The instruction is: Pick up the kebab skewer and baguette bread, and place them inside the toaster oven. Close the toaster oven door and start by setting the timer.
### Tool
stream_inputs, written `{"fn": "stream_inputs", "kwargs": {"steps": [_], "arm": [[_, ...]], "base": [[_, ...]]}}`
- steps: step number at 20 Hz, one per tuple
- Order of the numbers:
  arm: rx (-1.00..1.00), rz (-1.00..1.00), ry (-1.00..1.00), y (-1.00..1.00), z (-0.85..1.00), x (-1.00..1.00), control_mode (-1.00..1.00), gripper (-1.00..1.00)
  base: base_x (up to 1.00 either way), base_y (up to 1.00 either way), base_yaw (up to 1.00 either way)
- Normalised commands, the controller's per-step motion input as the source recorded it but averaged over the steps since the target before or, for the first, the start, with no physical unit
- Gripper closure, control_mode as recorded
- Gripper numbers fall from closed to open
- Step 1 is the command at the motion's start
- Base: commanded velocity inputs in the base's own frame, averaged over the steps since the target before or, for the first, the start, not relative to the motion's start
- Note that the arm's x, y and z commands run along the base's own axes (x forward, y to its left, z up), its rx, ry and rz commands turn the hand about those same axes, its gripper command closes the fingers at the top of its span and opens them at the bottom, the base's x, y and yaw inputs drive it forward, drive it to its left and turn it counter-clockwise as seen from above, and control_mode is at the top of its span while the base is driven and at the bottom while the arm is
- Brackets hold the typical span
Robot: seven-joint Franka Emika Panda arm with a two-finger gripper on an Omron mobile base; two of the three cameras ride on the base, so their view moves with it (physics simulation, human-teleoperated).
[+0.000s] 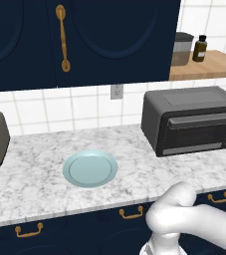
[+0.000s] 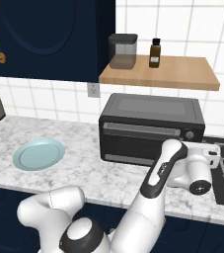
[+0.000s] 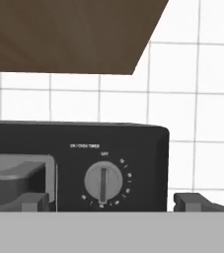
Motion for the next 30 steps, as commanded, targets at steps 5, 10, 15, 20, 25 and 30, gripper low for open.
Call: {"fn": "stream_inputs", "kwargs": {"steps": [5, 10, 15, 20, 25, 30], "arm": [[0.0, 0.03, -0.02, -0.31, 0.0, 0.2, -1.0, -1.0], [0.01, 0.03, -0.02, -0.18, 0.0, 0.2, -1.0, -1.0], [0.03, 0.01, -0.02, 0.0, 0.0, 0.18, -1.0, -1.0], [0.02, 0.01, -0.05, 0.0, 0.0, 0.23, -1.0, -1.0], [0.0, 0.0, -0.09, 0.0, 0.0, 0.22, -1.0, -1.0], [0.0, 0.0, -0.06, 0.04, 0.0, 0.2, -1.0, -1.0]], "base": [[0.0, 0.0, 0.0], [0.0, 0.0, 0.0], [0.0, 0.0, 0.0], [0.0, 0.0, 0.0], [0.0, 0.0, 0.0], [0.0, 0.0, 0.0]]}}
